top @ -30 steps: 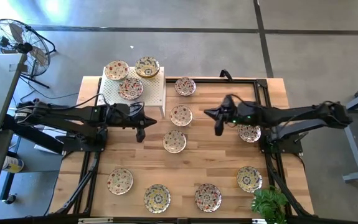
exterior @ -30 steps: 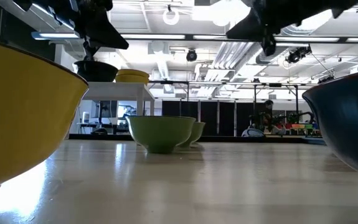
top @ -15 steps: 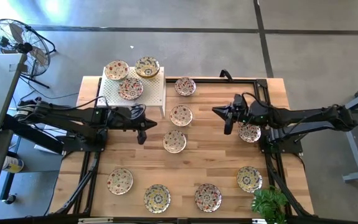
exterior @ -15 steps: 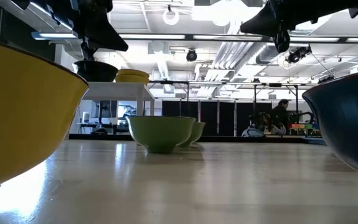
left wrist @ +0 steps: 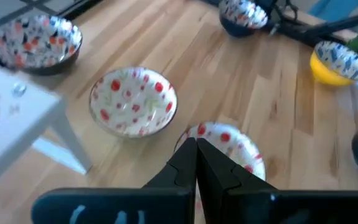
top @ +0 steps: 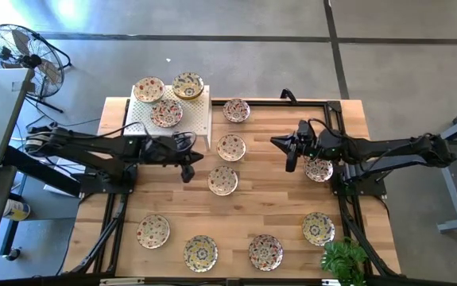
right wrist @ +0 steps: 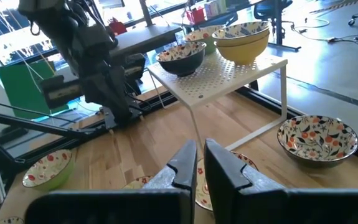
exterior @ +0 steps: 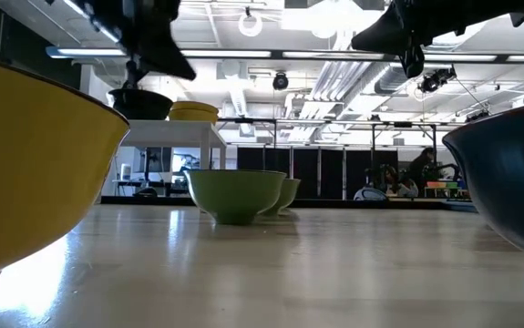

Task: Pick & Place Mini bowls
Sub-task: Stack the red patterned bowl on the red patterned bowl on the shelf

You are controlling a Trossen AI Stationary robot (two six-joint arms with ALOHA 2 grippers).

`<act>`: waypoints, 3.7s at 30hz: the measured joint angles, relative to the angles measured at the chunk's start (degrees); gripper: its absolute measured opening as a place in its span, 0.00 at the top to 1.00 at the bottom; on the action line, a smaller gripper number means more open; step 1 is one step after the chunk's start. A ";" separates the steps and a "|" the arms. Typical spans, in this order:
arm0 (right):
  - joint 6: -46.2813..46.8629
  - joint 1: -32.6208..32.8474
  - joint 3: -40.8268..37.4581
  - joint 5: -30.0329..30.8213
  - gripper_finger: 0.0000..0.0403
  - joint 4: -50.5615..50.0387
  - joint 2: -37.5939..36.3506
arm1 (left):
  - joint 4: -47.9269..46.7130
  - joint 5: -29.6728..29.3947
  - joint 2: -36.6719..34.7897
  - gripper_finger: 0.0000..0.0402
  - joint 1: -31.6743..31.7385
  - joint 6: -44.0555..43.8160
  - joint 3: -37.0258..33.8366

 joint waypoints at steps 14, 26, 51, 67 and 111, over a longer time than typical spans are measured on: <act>0.01 0.00 0.02 0.00 0.95 0.08 0.02 | 0.71 7.22 10.63 1.00 0.04 -1.16 9.05; 0.02 0.00 0.02 0.00 0.95 -0.02 0.02 | -7.18 3.98 12.53 1.00 0.02 -5.13 16.64; 0.02 0.00 0.04 -0.02 0.95 -0.02 0.02 | -15.99 2.94 26.20 0.68 -4.35 -31.62 19.71; 0.02 0.00 0.07 -0.02 0.95 0.00 0.02 | -24.84 3.05 35.41 0.55 0.79 -43.18 23.78; 0.02 0.00 0.09 -0.02 0.95 0.00 0.02 | -32.07 20.12 41.26 0.97 2.78 -16.80 37.91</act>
